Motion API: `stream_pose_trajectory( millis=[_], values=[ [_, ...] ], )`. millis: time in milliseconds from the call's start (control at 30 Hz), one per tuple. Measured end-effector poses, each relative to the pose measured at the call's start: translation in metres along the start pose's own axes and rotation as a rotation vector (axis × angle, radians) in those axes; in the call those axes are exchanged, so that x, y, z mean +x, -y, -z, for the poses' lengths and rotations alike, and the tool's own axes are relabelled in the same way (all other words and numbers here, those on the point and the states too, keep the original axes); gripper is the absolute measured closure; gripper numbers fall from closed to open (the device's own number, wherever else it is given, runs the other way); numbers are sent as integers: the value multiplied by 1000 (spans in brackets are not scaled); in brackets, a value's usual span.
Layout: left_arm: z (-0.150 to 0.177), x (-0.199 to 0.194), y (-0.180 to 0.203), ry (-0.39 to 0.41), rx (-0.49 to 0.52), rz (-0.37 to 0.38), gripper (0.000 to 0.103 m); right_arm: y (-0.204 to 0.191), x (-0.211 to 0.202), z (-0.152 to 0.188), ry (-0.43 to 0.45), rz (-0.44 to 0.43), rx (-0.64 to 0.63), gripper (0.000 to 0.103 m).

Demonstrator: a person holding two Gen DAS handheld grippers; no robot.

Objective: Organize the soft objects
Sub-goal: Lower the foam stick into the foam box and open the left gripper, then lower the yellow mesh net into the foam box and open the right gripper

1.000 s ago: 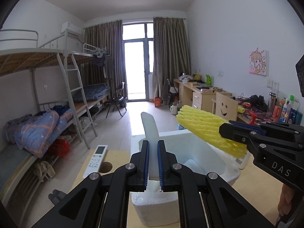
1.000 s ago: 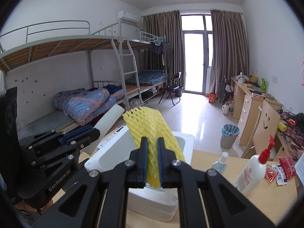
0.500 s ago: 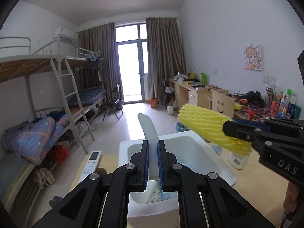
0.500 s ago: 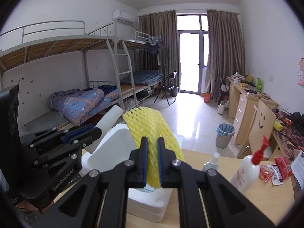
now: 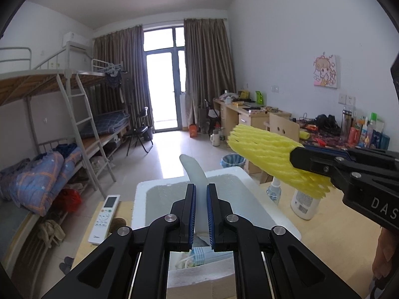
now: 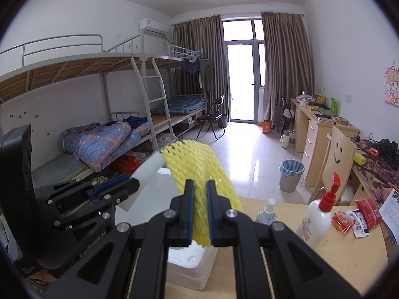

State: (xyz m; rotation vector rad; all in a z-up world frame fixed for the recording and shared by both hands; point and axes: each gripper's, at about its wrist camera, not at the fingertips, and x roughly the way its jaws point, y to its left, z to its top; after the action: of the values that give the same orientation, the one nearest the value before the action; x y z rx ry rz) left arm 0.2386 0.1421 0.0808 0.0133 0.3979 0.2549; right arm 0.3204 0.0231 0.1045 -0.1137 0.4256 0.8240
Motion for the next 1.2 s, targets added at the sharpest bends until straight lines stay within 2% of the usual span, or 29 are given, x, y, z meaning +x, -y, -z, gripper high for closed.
stream_pose_trajectory(
  millis=[200, 300, 333, 367, 433, 600, 1033, 1200],
  values=[
    [3, 4, -2, -14, 6, -8, 93, 2, 1, -1, -3, -2, 0, 91],
    [4, 8, -4, -21, 4, -35, 79, 2, 1, -1, 0, -1, 0, 91],
    [5, 9, -5, -26, 4, -30, 63, 4, 1, 0, 0, -2, 2, 91],
    [5, 11, -5, -30, 6, -31, 38, 4, 1, 0, 0, -2, 3, 91],
    [5, 11, -4, -30, 12, -35, 12, 8, 1, 0, 1, 3, 8, 91],
    [3, -2, -2, 44, 14, -70, 3, 11, 0, -1, 6, 9, 17, 91],
    [6, -3, -9, 19, 1, -83, 3, 10, 2, -1, -3, 1, 5, 91],
    [6, -14, -20, 40, -1, -119, 2, 7, 5, 1, -10, -3, 7, 91]
  ],
)
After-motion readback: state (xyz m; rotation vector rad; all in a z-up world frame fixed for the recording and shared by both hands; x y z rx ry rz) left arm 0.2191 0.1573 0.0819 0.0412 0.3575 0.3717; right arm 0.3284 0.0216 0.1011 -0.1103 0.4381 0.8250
